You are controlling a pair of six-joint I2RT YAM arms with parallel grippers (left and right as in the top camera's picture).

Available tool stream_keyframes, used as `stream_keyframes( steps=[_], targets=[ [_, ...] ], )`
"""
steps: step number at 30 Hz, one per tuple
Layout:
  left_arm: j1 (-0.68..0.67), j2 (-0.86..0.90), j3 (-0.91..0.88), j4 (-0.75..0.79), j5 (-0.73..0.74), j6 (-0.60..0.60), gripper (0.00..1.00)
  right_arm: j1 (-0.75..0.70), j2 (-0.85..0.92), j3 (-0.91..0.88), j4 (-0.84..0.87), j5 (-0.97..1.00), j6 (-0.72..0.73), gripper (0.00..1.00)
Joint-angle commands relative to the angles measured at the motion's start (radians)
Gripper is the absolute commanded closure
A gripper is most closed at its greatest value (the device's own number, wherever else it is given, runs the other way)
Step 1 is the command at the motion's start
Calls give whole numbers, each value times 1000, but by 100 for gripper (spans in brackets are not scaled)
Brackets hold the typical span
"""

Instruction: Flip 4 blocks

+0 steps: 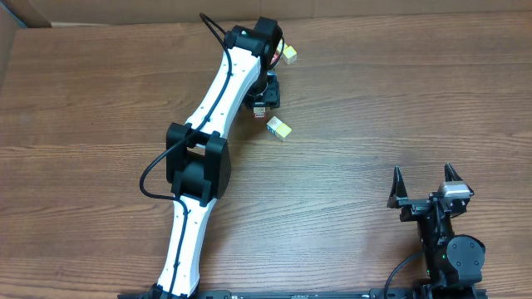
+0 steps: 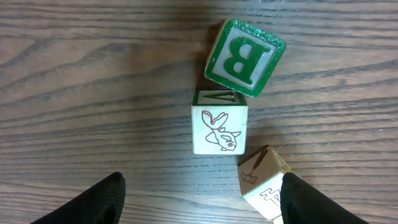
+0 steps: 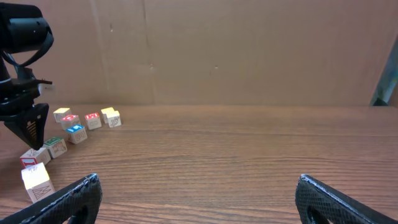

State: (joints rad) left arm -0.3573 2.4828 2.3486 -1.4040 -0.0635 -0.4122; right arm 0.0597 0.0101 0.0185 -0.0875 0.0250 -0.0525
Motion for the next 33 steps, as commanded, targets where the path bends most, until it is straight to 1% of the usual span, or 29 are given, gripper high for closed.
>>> stream_keyframes(
  steps=[1, 3, 8, 14, 19, 21, 25, 33],
  targets=[
    [9, 15, -12, 8, 12, 11, 28, -3, -7, -10, 6, -5, -1, 0],
    [9, 16, -12, 8, 12, 12, 29, -3, -7, -10, 6, -5, -1, 0],
    [6, 16, -16, 25, 1, 13, 28, -3, -7, -10, 6, -5, -1, 0],
    [5, 16, -26, 75, -11, -10, 31, -3, -7, -10, 6, -5, -1, 0],
    [5, 16, -31, 82, -15, -16, 39, -3, -7, -10, 6, -5, -1, 0],
    [4, 16, -46, 92, -15, -18, 41, -3, -7, -10, 6, -5, -1, 0],
    [4, 16, -109, 158, -15, -34, 40, -3, -7, -10, 6, -5, -1, 0],
    [5, 16, -179, 237, -30, -41, 44, -3, -7, -10, 6, -5, -1, 0]
  ],
)
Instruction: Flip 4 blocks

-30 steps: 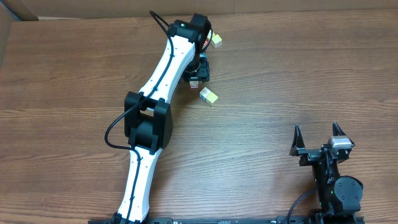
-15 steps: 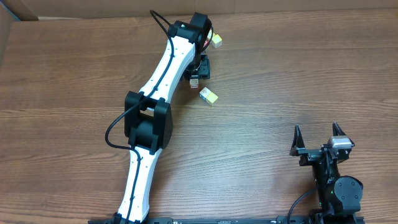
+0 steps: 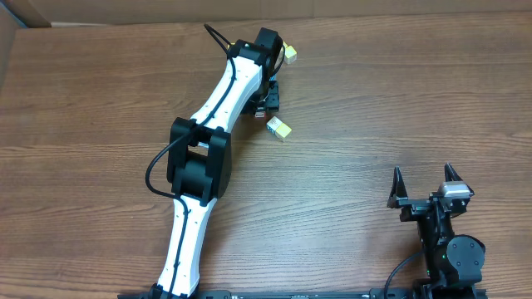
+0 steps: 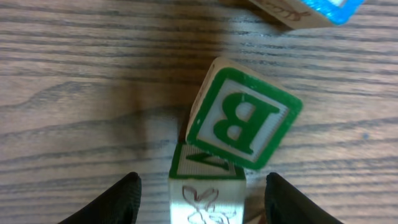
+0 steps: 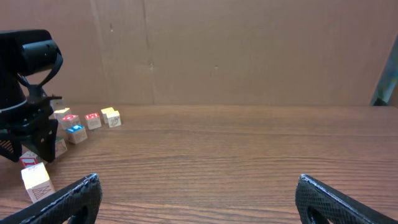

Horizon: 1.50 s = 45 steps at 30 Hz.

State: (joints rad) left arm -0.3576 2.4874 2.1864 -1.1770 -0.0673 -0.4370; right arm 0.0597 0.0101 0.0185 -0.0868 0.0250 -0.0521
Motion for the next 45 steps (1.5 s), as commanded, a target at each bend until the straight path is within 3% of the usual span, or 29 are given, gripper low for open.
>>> stream_keyframes(
  steps=[1, 6, 14, 19, 27, 32, 45],
  targets=[
    [6, 11, -18, 13, -32, -16, 46, -3, -7, -10, 5, -5, -1, 0],
    [11, 11, -17, 27, -44, -16, 59, -3, -7, -10, 5, -5, -1, 0],
    [12, 10, 9, 23, -43, -16, 61, -3, -7, -10, 5, -5, -1, 0],
    [11, 10, 53, 2, -40, -12, 72, -3, -7, -10, 5, -5, -1, 0],
    [10, 10, 54, -12, -37, -13, 74, -3, -7, -10, 5, -5, -1, 0],
    [10, 11, 54, -35, -37, -12, 65, -3, -7, -10, 5, -5, -1, 0],
    [10, 10, 28, -12, -36, -12, 76, -3, -7, -10, 5, -5, -1, 0]
  ],
)
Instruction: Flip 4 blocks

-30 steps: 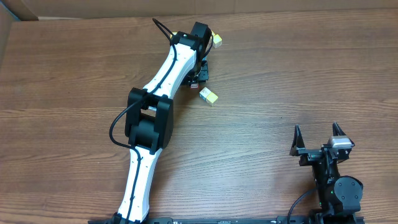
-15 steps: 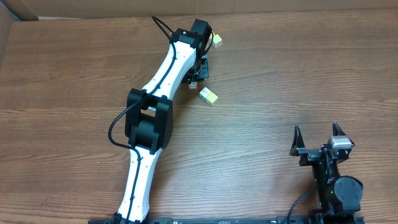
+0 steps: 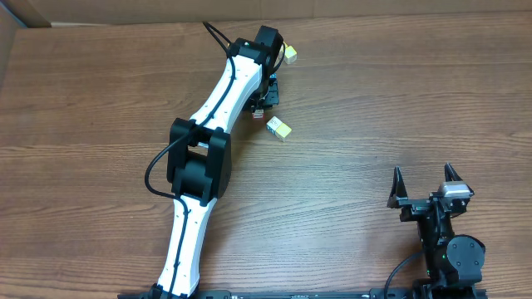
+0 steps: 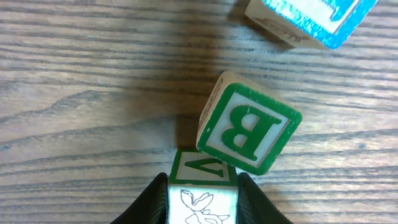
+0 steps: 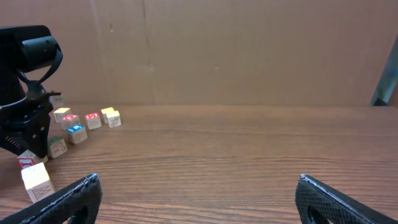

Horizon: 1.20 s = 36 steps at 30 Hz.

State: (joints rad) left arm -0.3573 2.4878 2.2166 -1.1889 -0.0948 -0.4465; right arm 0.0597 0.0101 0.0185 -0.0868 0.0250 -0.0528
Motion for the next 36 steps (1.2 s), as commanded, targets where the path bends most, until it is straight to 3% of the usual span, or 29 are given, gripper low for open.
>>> stream_keyframes(
  steps=[1, 6, 26, 32, 36],
  targets=[
    [9, 10, 1, -4, -9, -2, 78, -3, -7, -10, 5, -5, 0, 0],
    [11, -9, 21, -38, -9, -1, 88, -3, -7, -10, 5, -5, 0, 0],
    [-10, -472, 23, -358, 70, -31, 87, -3, -7, -10, 5, -5, 0, 0],
    [-61, -513, 19, -494, 68, -75, 86, -3, -7, -10, 5, -5, 0, 0],
    [-121, -513, -42, -499, 62, -103, 86, -3, -7, -10, 5, -5, 0, 0]
  ],
)
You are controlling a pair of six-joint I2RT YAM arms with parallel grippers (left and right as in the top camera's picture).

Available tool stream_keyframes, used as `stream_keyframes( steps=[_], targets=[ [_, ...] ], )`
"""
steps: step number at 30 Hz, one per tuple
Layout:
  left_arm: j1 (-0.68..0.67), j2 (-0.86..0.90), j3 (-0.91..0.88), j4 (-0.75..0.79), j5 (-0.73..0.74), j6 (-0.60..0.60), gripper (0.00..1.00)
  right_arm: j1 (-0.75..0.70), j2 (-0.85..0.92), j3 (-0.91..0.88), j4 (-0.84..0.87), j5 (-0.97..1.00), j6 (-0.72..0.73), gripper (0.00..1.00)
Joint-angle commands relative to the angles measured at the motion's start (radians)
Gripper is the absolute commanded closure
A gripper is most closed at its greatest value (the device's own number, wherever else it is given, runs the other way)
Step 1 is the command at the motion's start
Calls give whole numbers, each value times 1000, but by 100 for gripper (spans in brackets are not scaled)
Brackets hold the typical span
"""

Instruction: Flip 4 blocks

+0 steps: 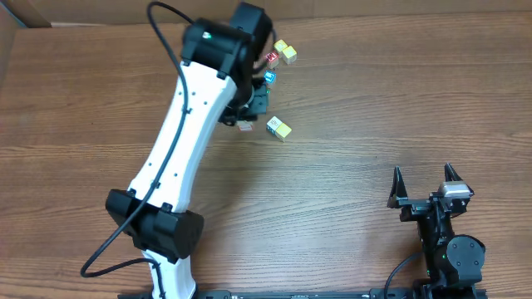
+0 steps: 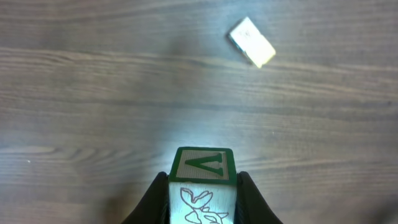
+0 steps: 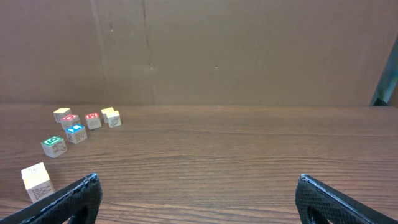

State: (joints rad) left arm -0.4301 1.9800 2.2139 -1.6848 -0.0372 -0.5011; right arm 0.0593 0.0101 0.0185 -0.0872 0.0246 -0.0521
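Note:
Wooden alphabet blocks are the task's objects. My left gripper (image 2: 203, 190) is shut on one that has a green V face and a fish drawing (image 2: 203, 167), held high above the table. Far below it lies a pale yellow block (image 2: 251, 42). Overhead, the left gripper (image 1: 245, 121) hangs beside that yellow block (image 1: 278, 128). The right wrist view shows the green-framed block (image 3: 54, 146), the blue block (image 3: 76, 133) and a row of red and yellow blocks (image 3: 93, 119) on the table. My right gripper (image 3: 199, 200) stands open and holds nothing.
The raised left arm (image 1: 187, 141) crosses the table's left half and hides part of the block cluster from overhead. A brown cardboard wall (image 3: 217, 50) stands behind the table. The right gripper (image 1: 426, 188) sits near the front right edge.
My left gripper, then shut on the fish block on the table beside the green B block, now holds it high above the wood. The right arm has not moved.
My left gripper was open above the fish block, the green B block and a third block. Then it stood lower, its fingers either side of the fish block. Then it was shut on that block, and now the block is lifted clear.

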Motion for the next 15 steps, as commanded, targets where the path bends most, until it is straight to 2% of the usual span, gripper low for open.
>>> stream_keyframes(
  steps=[1, 12, 15],
  targets=[
    [-64, -5, -64, 5, 1, -58, 86, -3, -7, -10, 6, -4, -1, 0],
    [-202, -5, -455, 278, 4, -143, 82, -3, -7, -10, 6, -4, -1, 0],
    [-197, -5, -535, 340, 9, -173, 75, -3, -7, -10, 6, -4, -1, 0]
  ],
)
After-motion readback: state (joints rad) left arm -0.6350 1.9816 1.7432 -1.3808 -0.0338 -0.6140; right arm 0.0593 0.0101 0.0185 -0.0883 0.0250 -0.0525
